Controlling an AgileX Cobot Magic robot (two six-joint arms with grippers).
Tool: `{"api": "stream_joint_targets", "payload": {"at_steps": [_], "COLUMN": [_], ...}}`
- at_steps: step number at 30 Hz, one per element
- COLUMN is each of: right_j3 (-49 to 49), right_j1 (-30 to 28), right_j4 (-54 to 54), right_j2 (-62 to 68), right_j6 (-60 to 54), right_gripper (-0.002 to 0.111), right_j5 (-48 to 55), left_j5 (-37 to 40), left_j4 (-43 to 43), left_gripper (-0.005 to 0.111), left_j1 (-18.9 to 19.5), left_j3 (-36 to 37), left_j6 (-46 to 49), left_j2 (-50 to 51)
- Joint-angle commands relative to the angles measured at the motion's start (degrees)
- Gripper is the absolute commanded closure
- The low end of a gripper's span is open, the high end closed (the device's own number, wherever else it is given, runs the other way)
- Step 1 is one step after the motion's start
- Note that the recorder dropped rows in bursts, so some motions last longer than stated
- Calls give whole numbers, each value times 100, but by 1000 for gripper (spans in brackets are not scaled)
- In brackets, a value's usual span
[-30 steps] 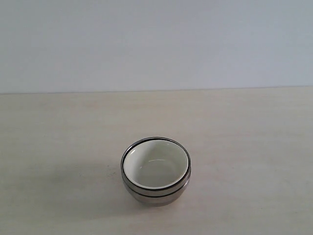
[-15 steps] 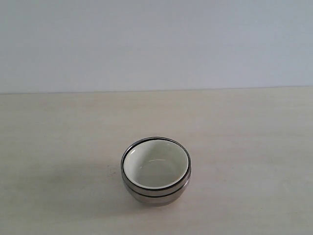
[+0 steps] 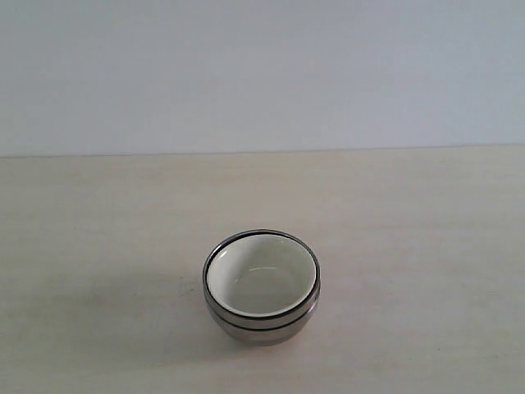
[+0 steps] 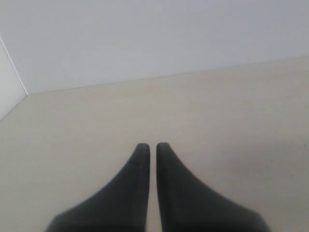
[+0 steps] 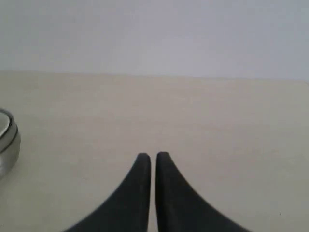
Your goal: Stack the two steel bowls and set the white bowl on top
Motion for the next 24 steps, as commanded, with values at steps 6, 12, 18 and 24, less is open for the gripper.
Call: {"api": "stream_joint_targets", "payload": {"at_steps": [6,12,18,24], "right_j3": [-2,-2,-2,-2], "right_j1": [9,9,9,9], "right_j4": [-63,-63,-41,-53], "right_j2": [-34,-34,-34,-34], "right_j6": [105,105,116,253], "right_gripper": [108,108,108,108], "right_j5": [584,584,595,604], "left_j5": [-44,-44,-44,-44], "left_j4": [-39,-39,-39,-39], "left_gripper": [103,103,103,103], "left_j1": [14,14,14,14], "left_j3": [20,20,20,20], "left_j6": [-56,-56,-56,-56], "left_j2": [-22,-22,-22,-22]}}
